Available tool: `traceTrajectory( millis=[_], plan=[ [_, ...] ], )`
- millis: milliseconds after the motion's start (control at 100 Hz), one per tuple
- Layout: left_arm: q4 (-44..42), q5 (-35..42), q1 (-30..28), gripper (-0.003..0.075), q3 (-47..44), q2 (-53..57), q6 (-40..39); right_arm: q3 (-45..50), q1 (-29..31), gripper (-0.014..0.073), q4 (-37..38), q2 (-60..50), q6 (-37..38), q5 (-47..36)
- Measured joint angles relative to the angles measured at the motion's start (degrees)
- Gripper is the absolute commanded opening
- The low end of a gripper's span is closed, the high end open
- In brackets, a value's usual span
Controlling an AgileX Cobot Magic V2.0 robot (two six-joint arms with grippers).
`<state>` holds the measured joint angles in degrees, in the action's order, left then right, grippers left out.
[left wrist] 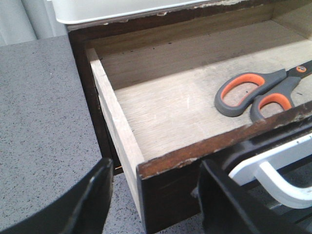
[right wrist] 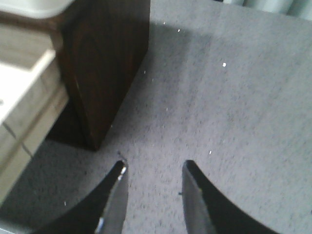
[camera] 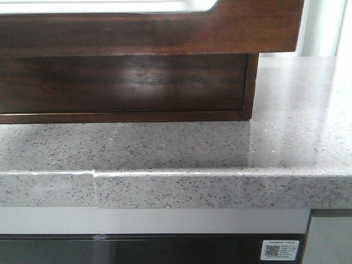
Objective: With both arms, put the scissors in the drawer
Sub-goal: 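Open the right gripper, release the scissors, and lift away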
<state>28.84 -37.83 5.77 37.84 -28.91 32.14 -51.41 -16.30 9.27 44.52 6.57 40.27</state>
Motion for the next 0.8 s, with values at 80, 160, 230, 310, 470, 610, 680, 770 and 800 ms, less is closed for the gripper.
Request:
traceTrajectory(
  millis=[80,160,230,310,470,610,680,770,800],
  plan=[
    [0.0,0.0,0.0,0.0367,0.0,0.0,0.0,6.0,0.0,0.0230,0.0,-3.6,0.3,-2.5],
    [0.0,0.0,0.0,0.0366,0.0,0.0,0.0,10.3,0.0,0.0230,0.0,-6.6,0.3,-3.6],
    [0.0,0.0,0.0,0.0366,0.0,0.0,0.0,12.7,0.0,0.0230,0.0,-8.0,0.4,-3.7],
    [0.0,0.0,0.0,0.0362,0.0,0.0,0.0,14.2,0.0,0.0207,0.0,-8.8,0.6,-3.8],
    [0.0,0.0,0.0,0.0252,0.0,0.0,0.0,14.7,0.0,0.0061,0.1,-9.1,0.6,-4.1],
    [0.1,0.0,0.0,0.0128,0.0,0.0,0.0,14.7,0.0,-0.0066,0.6,-9.1,0.6,-4.6],
    [0.1,0.0,0.0,0.0073,0.0,0.0,0.0,14.7,0.0,-0.0069,0.8,-9.1,0.6,-4.7],
    [0.1,-0.1,0.0,0.0006,0.0,0.1,0.0,14.7,0.0,-0.0069,1.0,-9.1,0.6,-4.8],
    [0.0,-0.1,0.0,-0.0012,0.0,0.1,0.0,14.7,0.0,-0.0069,1.0,-9.1,0.6,-4.8]
  ],
)
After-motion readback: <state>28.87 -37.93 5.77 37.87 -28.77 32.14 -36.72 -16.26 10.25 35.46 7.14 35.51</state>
